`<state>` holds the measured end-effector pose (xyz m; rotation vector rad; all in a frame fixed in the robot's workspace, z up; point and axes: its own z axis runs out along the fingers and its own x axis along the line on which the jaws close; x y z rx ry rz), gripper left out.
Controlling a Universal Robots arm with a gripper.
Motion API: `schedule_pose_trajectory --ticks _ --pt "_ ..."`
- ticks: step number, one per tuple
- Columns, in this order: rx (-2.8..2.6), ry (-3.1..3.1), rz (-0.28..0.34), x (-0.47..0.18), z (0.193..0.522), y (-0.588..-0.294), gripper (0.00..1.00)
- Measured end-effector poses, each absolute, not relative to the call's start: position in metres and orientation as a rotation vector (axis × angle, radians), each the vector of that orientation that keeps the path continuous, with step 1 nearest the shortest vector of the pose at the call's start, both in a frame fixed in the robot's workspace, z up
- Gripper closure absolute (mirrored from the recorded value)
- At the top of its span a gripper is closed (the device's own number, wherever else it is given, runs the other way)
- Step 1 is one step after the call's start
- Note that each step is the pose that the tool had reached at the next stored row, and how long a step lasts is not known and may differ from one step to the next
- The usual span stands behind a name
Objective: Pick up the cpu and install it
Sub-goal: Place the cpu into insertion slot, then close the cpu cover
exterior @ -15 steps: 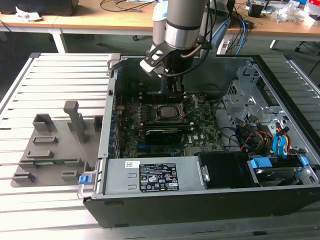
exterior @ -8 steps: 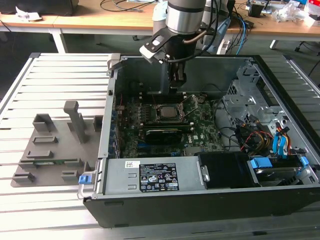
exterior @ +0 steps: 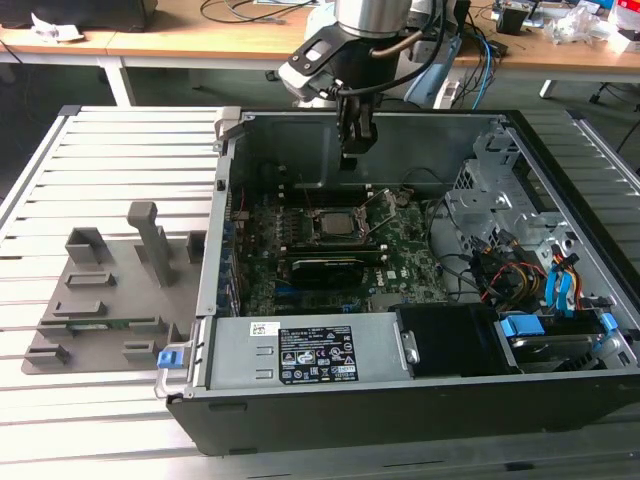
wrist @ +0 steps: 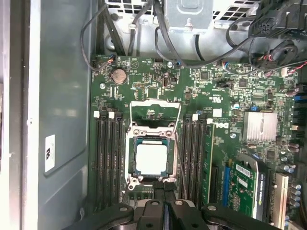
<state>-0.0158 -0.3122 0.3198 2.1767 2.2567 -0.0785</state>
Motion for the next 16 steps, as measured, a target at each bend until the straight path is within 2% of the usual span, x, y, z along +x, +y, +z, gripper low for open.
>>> schedule_pose_trajectory --ticks 10,13,16 --pt "2.177 2.257 -0.079 -0.0158 0.3201 -0.3122 0.89" --pt "2.19 2.271 -0.048 -0.0158 0.32 -0.3123 0.89" --pt "2.191 2.273 -0.045 -0.0155 0.3194 -0.3122 0.89"
